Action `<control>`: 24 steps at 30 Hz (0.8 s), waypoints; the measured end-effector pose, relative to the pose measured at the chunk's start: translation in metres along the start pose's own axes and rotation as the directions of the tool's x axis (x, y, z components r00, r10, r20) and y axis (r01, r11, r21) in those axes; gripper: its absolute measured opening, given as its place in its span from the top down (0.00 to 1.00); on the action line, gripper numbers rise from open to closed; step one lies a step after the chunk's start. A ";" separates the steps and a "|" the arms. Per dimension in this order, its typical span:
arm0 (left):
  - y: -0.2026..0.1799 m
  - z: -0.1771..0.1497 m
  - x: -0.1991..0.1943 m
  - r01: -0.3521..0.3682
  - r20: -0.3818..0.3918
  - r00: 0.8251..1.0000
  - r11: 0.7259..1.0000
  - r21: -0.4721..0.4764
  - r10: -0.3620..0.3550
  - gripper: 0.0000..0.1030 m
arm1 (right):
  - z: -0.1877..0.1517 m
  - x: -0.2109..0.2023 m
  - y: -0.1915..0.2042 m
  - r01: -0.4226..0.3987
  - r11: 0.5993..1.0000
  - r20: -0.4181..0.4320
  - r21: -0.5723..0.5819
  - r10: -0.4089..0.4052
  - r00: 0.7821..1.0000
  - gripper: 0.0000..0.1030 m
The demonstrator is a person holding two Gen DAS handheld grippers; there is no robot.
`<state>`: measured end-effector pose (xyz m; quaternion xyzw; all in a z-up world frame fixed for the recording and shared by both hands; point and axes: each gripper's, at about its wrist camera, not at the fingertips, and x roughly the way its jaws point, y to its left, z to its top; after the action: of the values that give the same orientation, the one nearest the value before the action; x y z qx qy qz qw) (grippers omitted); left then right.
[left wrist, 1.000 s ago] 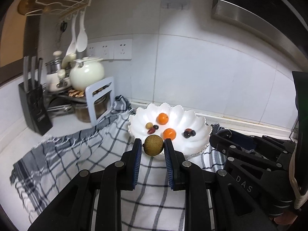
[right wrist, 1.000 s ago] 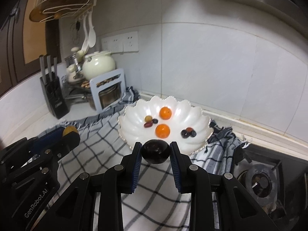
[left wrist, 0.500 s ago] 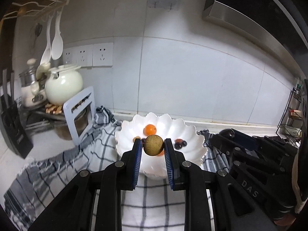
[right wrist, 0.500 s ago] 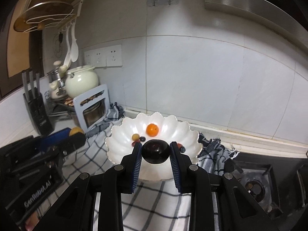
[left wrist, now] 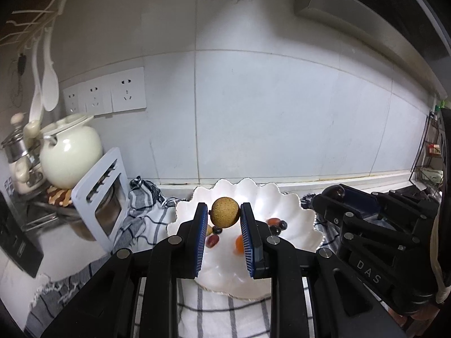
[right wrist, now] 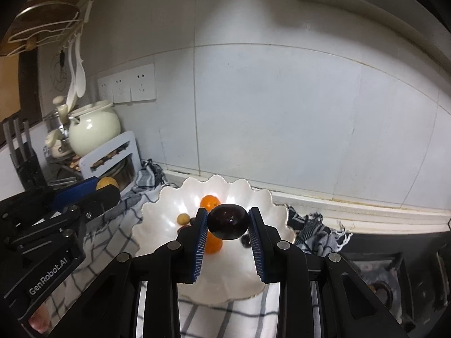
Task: Organize fruits
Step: 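Carry the yellow fruit and dark plum over the white bowl with both tools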
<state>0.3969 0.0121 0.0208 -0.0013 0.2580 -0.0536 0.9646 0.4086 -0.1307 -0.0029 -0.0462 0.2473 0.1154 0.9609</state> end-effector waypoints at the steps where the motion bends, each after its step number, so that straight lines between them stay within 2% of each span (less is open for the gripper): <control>1: 0.000 0.002 0.005 0.007 -0.007 1.000 1.000 0.004 -0.007 0.76 | 0.003 0.006 0.000 0.006 1.000 -0.008 -0.005 -0.006 1.000 0.70; 5: 0.004 0.011 0.032 0.024 -0.052 0.998 1.000 0.014 -0.023 0.76 | 0.010 0.028 -0.004 0.021 1.000 -0.030 -0.022 -0.022 0.999 0.70; 13: 0.005 0.018 0.083 0.069 -0.156 0.986 0.997 0.038 -0.062 0.76 | 0.016 0.080 -0.017 -0.020 1.000 -0.141 -0.004 0.019 0.990 0.70; 18: 0.005 0.016 0.112 0.085 -0.233 0.970 0.995 0.047 -0.072 0.76 | 0.016 0.110 -0.022 -0.023 1.000 -0.206 -0.007 0.021 0.978 0.70; 24: 0.009 0.012 0.145 0.101 -0.326 0.942 0.994 0.029 -0.086 0.76 | 0.014 0.138 -0.027 -0.039 0.999 -0.278 0.009 0.040 0.960 0.70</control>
<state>0.5281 0.0054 -0.0415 0.0172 0.4114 -0.1045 0.9053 0.5389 -0.1279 -0.0571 -0.0555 0.3810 0.1265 0.9142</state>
